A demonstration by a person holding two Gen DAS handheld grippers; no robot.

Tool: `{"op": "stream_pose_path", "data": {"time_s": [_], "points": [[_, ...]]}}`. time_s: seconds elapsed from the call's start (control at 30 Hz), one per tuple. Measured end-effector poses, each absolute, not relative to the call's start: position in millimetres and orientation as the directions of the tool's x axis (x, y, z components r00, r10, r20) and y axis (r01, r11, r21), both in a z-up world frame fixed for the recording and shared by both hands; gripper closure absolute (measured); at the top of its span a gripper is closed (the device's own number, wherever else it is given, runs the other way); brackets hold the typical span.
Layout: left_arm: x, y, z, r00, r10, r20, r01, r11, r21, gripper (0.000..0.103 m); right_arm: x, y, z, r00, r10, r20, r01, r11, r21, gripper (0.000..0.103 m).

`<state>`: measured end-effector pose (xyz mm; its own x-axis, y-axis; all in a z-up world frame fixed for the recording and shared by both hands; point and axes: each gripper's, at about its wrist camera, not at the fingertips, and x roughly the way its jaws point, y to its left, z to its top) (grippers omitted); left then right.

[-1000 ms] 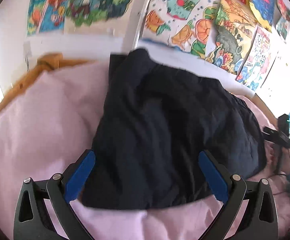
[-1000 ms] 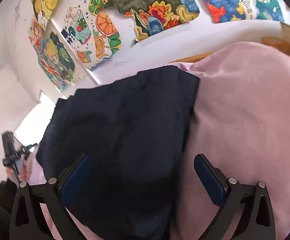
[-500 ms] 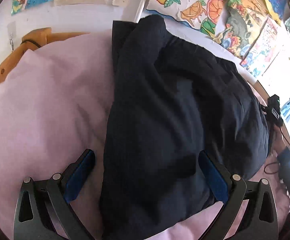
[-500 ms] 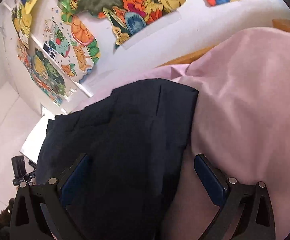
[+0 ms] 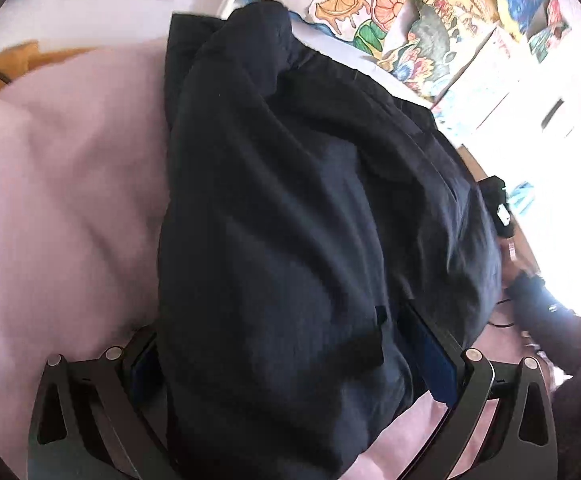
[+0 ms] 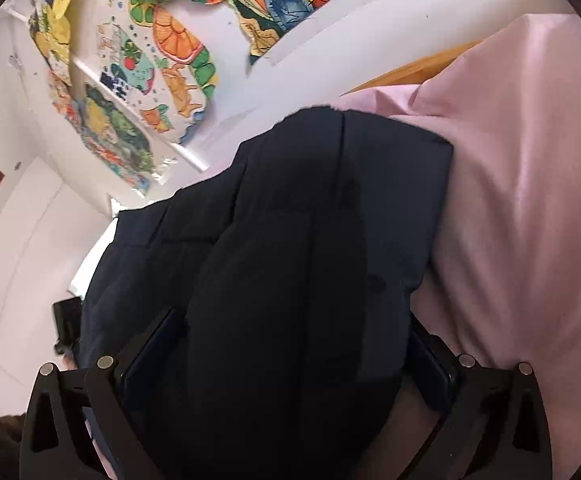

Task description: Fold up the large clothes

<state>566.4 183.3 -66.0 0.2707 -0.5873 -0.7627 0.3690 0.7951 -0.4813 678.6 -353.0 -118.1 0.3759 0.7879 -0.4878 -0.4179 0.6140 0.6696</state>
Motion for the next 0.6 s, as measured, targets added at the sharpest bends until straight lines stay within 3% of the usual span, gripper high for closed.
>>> {"op": "stream_pose_path", "data": {"time_s": [0.6], "points": [[652.0, 161.3, -93.3, -0.042, -0.592, -0.805, 0.357, 0.743, -0.566, 0.001, 674.0, -347.7, -126.2, 0.407, 0.754, -0.516, -0.396, 0.655, 0.644, 0.000]]}}
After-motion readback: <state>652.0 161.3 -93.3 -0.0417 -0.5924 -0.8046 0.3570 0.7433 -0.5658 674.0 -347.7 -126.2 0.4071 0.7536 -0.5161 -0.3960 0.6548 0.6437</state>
